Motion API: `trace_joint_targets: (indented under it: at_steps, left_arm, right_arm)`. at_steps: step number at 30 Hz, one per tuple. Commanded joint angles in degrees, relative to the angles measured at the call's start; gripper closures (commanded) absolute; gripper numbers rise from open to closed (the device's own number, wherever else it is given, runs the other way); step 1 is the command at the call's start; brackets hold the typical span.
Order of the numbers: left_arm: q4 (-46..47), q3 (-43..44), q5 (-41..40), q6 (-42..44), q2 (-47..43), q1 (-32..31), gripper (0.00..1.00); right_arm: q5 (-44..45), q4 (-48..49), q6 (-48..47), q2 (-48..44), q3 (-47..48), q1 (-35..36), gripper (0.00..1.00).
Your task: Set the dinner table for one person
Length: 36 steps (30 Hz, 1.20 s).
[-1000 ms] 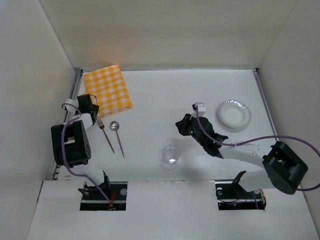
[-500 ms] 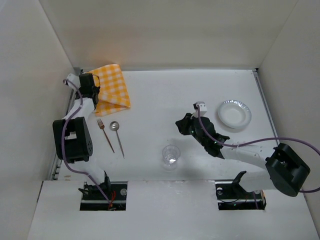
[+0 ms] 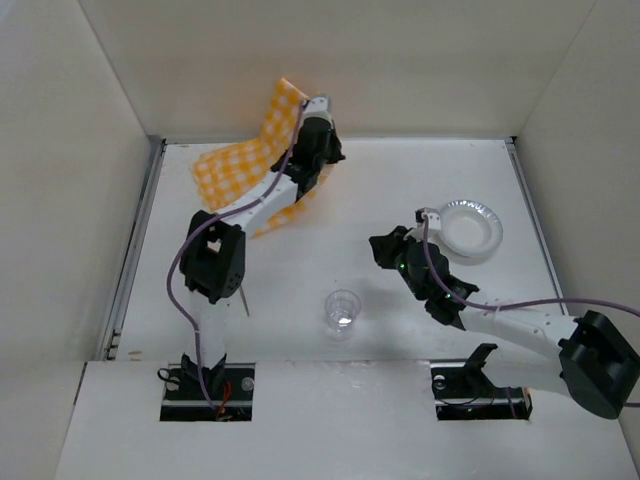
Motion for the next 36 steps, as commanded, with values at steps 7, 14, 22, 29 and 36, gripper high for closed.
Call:
trace_joint_targets:
  at_steps: [7,14,22,29,36]
  left_arm:
    - [2.51,9.83,8.36,5.10,9.94,-5.90,0.60]
    - [10.94,-13.51,-0.42,-0.95,-7.79,-1.26,0.46]
    - [12.01,-42.79,-14.30,-14.92,-26.88,5.16,0.47]
    - [7.53,-51.35,-15.20,-19.60,-29.97,13.42,0.48]
    - [4.01,-52.75,-12.22,-22.76,-29.53,22.65,0.51]
  right_arm:
    - [5.50,3.37,4.34,-4.48,-3.26,-4.06,0.77]
    - [1.38,5.39,3.90,2.63,-1.77,-7.13,0.40]
    - [-6.36,2.59,12.85,15.72,7.35,-15.21,0.28]
    - [-9.43,-3.21,22.43,37.42,26.33,-20.22,0.33]
    - [-11.64,-15.06,27.01,47.63,40.75,-23.39,0.39]
